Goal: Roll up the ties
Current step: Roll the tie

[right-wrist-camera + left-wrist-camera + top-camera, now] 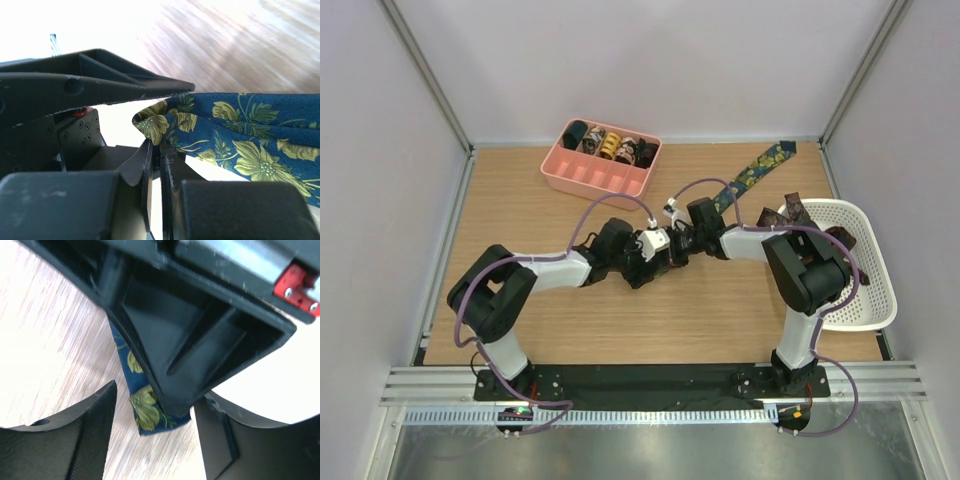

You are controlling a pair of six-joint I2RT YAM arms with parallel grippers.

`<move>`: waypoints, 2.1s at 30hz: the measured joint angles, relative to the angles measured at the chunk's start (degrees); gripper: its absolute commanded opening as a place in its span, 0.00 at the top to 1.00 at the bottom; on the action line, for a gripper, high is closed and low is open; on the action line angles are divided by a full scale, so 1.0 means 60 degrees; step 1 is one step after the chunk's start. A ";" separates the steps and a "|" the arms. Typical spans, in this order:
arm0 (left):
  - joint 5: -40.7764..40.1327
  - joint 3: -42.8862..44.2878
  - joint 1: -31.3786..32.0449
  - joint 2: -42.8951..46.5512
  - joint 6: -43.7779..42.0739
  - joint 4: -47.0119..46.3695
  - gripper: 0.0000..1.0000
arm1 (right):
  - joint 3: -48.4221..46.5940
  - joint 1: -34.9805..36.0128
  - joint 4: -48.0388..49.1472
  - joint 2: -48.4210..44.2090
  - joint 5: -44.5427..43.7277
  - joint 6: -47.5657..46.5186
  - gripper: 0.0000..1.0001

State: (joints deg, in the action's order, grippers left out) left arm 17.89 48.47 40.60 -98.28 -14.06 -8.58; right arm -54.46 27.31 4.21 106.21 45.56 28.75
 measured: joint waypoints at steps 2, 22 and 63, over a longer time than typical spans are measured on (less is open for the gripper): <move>0.0004 0.0091 0.0000 -0.0080 0.0000 0.0127 0.40 | 0.0033 -0.0076 0.0095 0.0000 -0.0051 0.0095 0.99; -0.0244 0.0867 0.0000 -0.0572 0.0106 0.1268 0.31 | -0.0408 -0.0335 -0.0714 0.0619 -0.1406 -0.0255 0.99; 0.0579 0.2900 -0.0262 -0.1861 -0.1224 0.2841 0.34 | -0.0925 -0.0648 -0.1035 0.1009 -0.0863 -0.0073 0.99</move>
State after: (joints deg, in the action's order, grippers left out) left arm 21.37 65.87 39.03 -109.45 -21.41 8.47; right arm -60.01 23.42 -2.00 112.27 40.38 28.32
